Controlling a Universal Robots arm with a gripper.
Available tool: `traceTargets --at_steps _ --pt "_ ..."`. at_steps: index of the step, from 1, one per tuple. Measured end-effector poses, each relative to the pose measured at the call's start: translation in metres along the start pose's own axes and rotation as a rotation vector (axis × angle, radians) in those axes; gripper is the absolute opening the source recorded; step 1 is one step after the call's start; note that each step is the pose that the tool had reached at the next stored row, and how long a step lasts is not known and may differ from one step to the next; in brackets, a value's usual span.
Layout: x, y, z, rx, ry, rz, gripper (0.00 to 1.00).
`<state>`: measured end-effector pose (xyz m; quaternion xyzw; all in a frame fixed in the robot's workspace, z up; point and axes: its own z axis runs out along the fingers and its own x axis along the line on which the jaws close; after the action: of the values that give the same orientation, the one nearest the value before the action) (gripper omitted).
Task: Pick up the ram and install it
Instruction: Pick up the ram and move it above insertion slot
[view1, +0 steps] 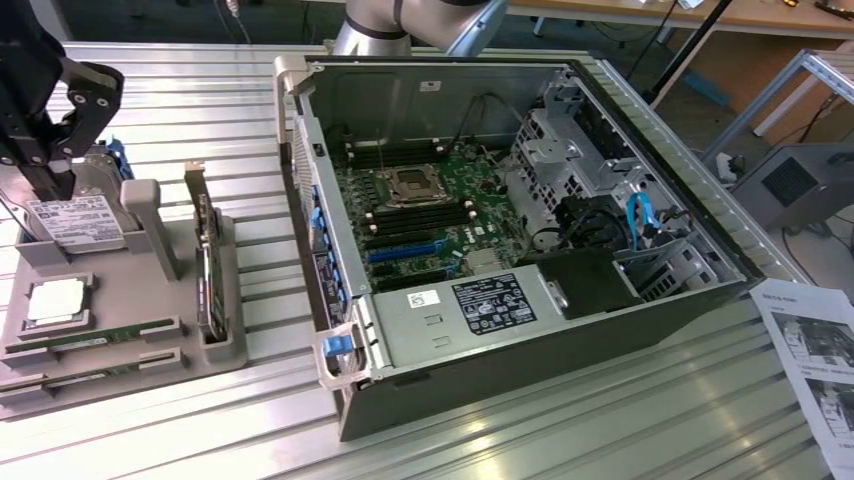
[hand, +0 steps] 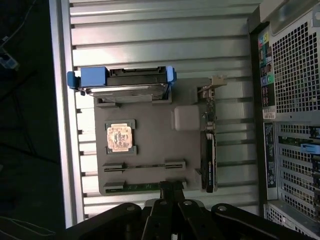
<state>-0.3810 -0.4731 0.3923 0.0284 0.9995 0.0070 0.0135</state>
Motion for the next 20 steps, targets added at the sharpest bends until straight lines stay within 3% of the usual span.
traceTargets --at_steps 20 --pt "0.0000 -0.0001 0.0006 -0.0062 0.0036 -0.244 0.11"
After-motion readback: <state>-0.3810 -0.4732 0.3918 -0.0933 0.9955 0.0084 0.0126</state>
